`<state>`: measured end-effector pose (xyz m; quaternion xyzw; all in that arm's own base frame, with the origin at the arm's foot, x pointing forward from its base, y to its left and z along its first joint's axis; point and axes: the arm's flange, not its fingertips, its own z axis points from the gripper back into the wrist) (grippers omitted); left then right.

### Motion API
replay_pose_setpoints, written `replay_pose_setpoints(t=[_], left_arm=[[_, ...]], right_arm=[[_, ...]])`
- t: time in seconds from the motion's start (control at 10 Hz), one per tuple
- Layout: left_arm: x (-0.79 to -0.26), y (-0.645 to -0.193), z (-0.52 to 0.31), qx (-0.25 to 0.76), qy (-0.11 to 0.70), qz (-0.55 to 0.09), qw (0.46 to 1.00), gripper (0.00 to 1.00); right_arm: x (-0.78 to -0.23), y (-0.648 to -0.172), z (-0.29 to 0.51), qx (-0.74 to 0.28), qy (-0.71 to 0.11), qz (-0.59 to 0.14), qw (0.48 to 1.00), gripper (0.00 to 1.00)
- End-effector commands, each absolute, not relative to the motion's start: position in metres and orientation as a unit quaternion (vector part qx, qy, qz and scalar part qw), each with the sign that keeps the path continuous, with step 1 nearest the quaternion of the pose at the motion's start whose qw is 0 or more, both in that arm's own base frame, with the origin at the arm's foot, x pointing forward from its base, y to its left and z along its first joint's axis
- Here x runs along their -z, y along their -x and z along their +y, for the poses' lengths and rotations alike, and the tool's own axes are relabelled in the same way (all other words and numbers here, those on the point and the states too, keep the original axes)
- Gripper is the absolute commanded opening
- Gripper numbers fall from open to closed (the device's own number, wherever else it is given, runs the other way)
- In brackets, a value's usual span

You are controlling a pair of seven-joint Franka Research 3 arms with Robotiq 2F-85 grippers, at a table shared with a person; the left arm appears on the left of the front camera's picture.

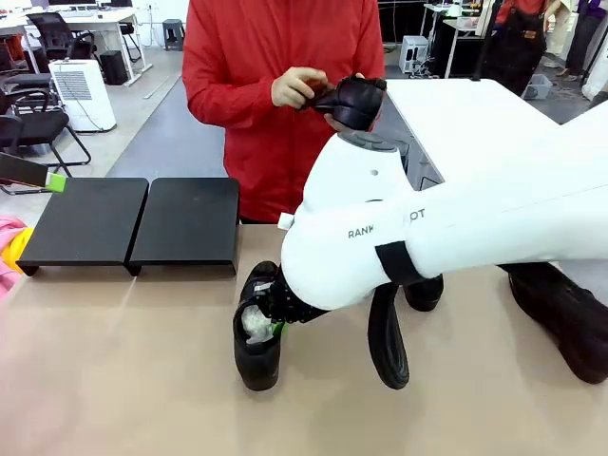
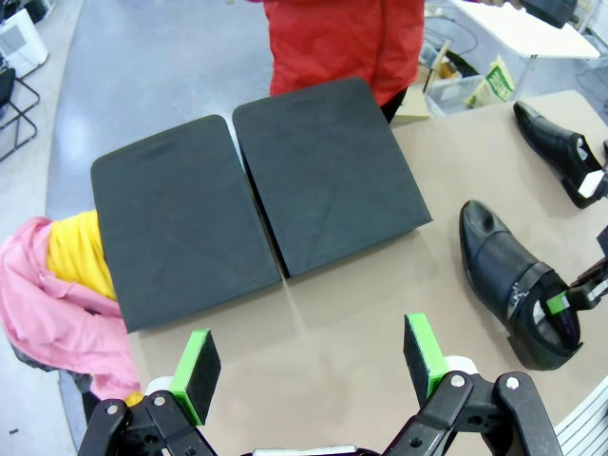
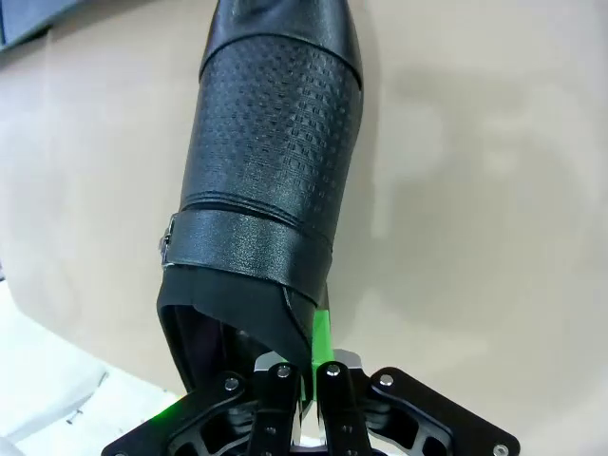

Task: Organize the shoes by placing them on the stand.
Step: Pick up one Shoe and place it in the middle of the table.

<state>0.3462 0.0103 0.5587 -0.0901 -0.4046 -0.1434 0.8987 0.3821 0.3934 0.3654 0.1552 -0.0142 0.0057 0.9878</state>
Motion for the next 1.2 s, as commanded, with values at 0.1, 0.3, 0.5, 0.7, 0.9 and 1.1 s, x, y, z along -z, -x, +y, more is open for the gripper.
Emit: replay_pose_setpoints(t=[0.1, 0.3, 0.5, 0.7, 0.9, 1.1], left_arm=[[-0.559, -0.346, 0.012, 0.146, 0.092, -0.406, 0.898, 1.0], [-0.559, -0.346, 0.012, 0.146, 0.092, -0.406, 0.898, 1.0], [-0.559, -0.346, 0.012, 0.146, 0.092, -0.406, 0.898, 1.0], [-0.559, -0.346, 0.012, 0.146, 0.092, -0.406, 0.898, 1.0], [-0.559, -0.346, 0.012, 0.146, 0.092, -0.406, 0.898, 1.0], [-0.559, -0.346, 0.012, 0.146, 0.092, -0.406, 0.898, 1.0]], right_arm=[[-0.364, -0.392, 0.404, -0.011, -0.15, -0.007, 0.989, 0.0], [-0.367, -0.392, 0.403, -0.011, -0.148, -0.006, 0.989, 0.36], [-0.367, -0.393, 0.402, -0.012, -0.137, 0.003, 0.991, 0.74], [-0.371, -0.391, 0.401, -0.006, -0.129, 0.013, 0.992, 1.0], [-0.385, -0.387, 0.396, 0.002, -0.121, 0.01, 0.993, 1.0], [-0.372, -0.389, 0.395, -0.012, -0.136, 0.015, 0.99, 1.0]])
